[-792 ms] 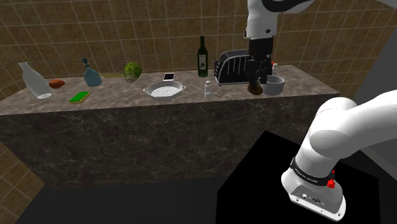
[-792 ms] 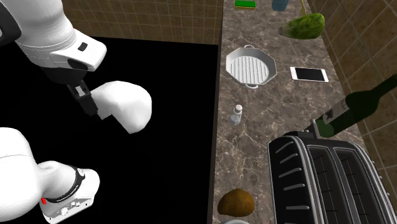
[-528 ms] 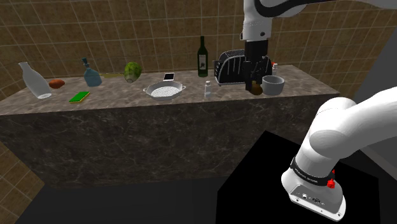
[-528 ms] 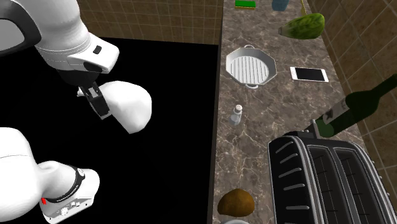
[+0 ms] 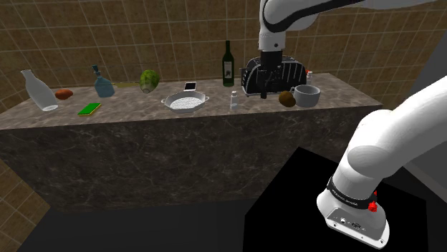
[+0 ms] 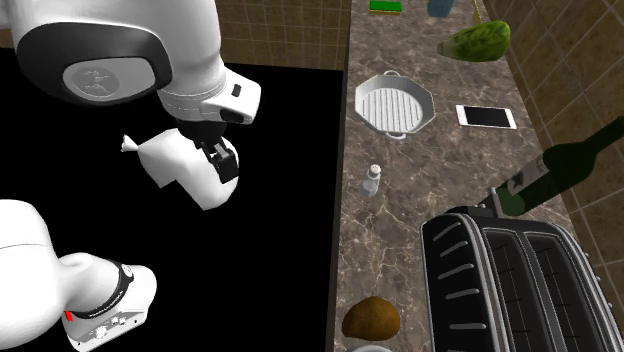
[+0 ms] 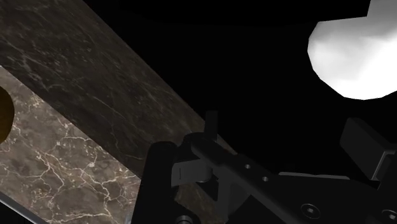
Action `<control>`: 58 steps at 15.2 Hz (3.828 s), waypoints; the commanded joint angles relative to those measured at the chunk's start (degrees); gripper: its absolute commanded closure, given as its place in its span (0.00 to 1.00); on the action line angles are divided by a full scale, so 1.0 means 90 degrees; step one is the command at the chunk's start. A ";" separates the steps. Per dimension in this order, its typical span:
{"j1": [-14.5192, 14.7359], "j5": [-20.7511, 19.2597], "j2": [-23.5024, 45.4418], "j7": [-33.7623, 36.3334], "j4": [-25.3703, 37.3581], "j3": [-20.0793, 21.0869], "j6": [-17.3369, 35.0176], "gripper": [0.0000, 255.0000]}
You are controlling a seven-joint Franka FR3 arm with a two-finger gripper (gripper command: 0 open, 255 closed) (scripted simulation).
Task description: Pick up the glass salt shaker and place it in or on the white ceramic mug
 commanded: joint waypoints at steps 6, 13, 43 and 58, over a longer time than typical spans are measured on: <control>-0.0075 0.0017 0.1553 -0.0598 0.0811 -0.0410 0.0936 0.00; -0.0174 0.0327 0.3168 -0.1196 0.2075 -0.0701 0.1441 0.00; -0.0811 0.1276 0.6665 -0.2108 0.5451 -0.0719 0.1800 1.00; -0.0813 0.1219 0.6515 -0.2042 0.5737 -0.0746 0.1373 1.00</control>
